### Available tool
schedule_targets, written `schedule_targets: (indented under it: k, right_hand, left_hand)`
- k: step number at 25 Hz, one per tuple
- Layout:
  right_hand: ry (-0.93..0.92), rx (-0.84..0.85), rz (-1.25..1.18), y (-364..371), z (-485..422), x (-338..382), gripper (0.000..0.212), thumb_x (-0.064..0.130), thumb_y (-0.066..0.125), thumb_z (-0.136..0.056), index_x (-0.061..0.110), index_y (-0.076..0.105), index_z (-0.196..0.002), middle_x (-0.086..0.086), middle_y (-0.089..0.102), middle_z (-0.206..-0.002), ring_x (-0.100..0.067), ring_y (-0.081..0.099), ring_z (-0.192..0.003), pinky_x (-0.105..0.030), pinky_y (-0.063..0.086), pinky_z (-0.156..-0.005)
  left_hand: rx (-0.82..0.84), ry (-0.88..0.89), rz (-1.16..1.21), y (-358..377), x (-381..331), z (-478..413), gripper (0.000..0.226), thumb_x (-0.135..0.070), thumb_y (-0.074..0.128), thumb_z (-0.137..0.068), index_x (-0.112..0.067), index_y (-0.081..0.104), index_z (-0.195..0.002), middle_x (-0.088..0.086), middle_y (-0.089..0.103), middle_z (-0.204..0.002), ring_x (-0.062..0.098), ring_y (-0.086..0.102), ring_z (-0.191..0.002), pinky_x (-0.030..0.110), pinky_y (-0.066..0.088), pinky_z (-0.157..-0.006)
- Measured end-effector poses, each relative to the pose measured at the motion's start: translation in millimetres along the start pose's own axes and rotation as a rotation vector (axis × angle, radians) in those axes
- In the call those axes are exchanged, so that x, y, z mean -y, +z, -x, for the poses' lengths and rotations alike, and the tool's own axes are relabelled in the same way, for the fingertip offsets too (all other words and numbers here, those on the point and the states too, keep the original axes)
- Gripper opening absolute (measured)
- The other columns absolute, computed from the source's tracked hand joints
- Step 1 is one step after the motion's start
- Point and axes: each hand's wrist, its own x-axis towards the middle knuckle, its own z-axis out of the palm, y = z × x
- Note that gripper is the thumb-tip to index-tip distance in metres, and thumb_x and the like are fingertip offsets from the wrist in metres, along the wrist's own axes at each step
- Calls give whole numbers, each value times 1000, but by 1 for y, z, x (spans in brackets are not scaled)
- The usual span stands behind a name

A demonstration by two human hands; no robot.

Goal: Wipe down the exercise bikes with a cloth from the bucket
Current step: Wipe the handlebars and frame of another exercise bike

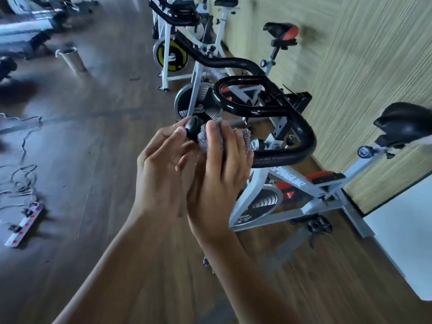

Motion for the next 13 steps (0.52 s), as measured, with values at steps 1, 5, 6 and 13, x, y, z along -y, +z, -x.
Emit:
schedule_targets:
  k: [1,5,6,13]
  right_hand:
    - [-63,-8,7,0,0,-8,44,34,44,-104,24,39,-146,3,40,-149,-19,35,-145,-51,30,-118]
    - [-70,22,56,-12,8,-55,40,33,29,-110,24,35,-149,4,35,-152,-9,21,-150,-44,12,-124]
    - [-90,27,93,-14,9,-66,40,30,29,-110,24,34,-150,3,35,-153,-7,17,-151,-42,9,-125]
    - [-262,57,150,-39,-8,-127,40,29,29,-109,23,39,-148,2,38,-150,-15,22,-149,-42,6,-126]
  left_hand:
    - [-14,53,-21,-1,7,-1,18,-19,55,-96,-11,66,-107,4,71,-103,17,65,-98,30,49,-92]
    - [-225,540,-510,-3,49,14,31,-17,52,-97,-8,54,-127,4,59,-126,22,54,-122,46,43,-105]
    - [-242,716,-727,-6,61,20,34,-15,51,-96,-8,50,-130,9,52,-131,28,47,-128,54,36,-109]
    - [9,950,-1288,9,110,27,51,-17,44,-99,-6,31,-148,8,26,-157,19,2,-154,44,-1,-124]
